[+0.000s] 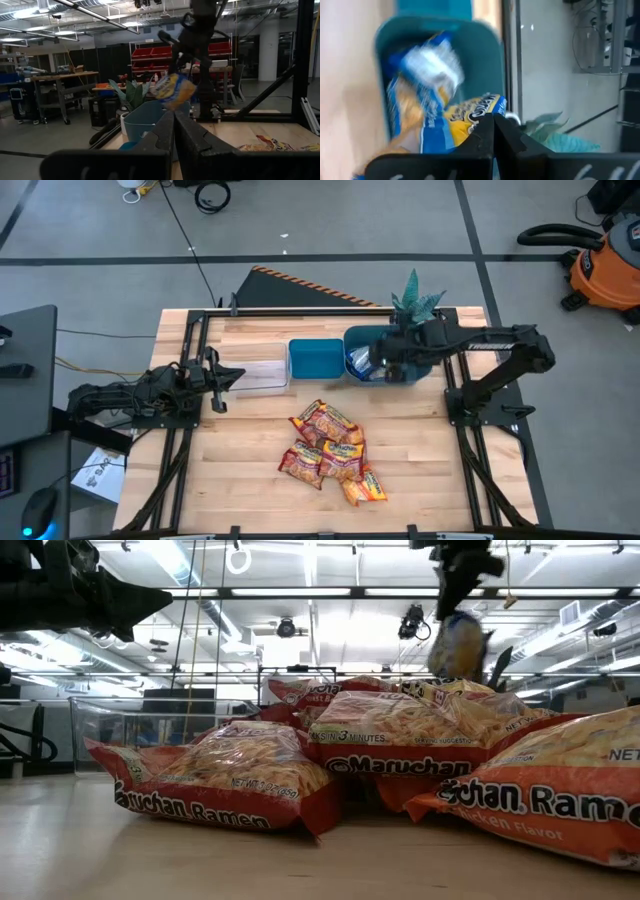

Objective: Sort Maruchan noodles
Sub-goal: Put the blue bag into the right blue bin, then put the red bag into the left blue bin

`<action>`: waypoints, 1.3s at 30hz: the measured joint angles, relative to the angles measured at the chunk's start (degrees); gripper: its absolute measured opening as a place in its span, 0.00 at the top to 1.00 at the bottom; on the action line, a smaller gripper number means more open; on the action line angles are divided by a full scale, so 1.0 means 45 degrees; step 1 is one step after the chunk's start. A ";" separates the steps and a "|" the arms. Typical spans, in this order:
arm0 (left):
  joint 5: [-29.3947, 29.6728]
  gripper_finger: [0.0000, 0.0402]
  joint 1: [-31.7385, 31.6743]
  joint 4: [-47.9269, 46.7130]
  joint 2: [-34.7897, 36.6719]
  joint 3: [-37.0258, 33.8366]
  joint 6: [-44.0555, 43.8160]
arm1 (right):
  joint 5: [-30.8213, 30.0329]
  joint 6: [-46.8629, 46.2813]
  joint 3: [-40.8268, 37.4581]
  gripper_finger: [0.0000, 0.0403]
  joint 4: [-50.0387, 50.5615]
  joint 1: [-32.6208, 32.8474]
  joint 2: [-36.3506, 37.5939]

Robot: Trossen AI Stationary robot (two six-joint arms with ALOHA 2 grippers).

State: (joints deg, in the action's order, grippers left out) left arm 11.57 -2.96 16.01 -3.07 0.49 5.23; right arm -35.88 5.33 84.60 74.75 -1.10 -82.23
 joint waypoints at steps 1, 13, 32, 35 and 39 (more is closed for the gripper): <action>-0.0005 0.95 0.0000 0.0000 0.0000 0.0001 -0.0004 | 0.0142 0.0220 -0.0142 0.99 -0.0613 -0.0311 0.0087; -0.0001 0.95 -0.0001 0.0000 -0.0001 -0.0003 -0.0005 | 0.2914 0.1016 -0.1630 0.98 -0.3534 -0.3401 0.0292; -0.0003 0.95 -0.0003 0.0005 -0.0005 -0.0003 -0.0005 | 0.4955 -0.2942 -0.5880 0.88 -0.0618 -0.3770 0.0464; -0.0002 0.95 -0.0003 0.0003 0.0000 -0.0002 -0.0002 | 0.4946 -0.3547 -0.5421 0.88 -0.0493 -0.3276 0.0530; -0.0005 0.95 -0.0005 0.0005 -0.0005 -0.0001 -0.0005 | 0.4951 -0.3913 -0.4692 0.87 -0.0504 -0.2506 0.0778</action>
State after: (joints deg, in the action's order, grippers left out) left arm 11.55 -2.98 16.03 -3.09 0.48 5.21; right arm -13.61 -12.28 63.49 72.49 -12.37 -78.73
